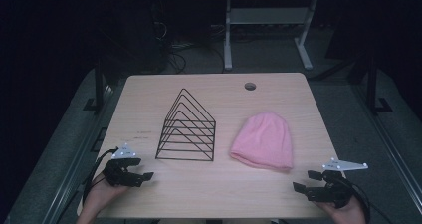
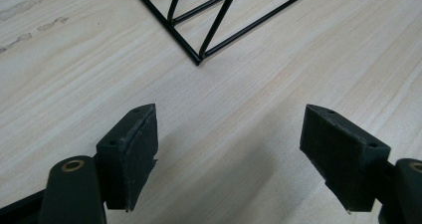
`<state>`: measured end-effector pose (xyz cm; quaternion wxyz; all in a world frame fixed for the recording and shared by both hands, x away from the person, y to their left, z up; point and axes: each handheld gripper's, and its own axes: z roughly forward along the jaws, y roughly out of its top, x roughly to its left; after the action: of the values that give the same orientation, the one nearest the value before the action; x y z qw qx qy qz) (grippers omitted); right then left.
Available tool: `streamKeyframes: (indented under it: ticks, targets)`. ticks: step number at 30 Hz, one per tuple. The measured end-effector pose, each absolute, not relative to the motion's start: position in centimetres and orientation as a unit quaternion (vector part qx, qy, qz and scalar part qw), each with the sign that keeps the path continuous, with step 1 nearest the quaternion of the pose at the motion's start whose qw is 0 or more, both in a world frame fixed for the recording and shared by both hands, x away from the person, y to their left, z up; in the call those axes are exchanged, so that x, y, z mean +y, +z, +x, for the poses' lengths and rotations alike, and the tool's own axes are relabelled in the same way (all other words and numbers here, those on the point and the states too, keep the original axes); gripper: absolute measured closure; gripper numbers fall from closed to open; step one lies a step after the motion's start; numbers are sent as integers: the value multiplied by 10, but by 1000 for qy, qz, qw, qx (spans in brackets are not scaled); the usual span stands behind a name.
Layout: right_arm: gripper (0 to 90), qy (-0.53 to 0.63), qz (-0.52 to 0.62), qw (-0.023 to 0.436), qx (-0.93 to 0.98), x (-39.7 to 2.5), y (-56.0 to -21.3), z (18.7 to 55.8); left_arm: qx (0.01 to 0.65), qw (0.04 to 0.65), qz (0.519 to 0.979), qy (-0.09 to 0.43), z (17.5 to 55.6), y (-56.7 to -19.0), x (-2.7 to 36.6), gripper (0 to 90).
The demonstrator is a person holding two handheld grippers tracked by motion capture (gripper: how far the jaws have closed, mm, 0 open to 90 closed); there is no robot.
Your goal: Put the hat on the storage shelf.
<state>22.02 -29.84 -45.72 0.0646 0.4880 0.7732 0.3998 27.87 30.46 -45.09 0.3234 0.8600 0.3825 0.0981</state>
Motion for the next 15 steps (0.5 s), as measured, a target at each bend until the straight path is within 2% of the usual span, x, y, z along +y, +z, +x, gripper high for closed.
streamKeyframes:
  ticks: [15]
  targets:
    - [180, 398, 481, 56, 779, -300, -439, 243, 382, 324, 860, 100, 279, -451, 309, 229]
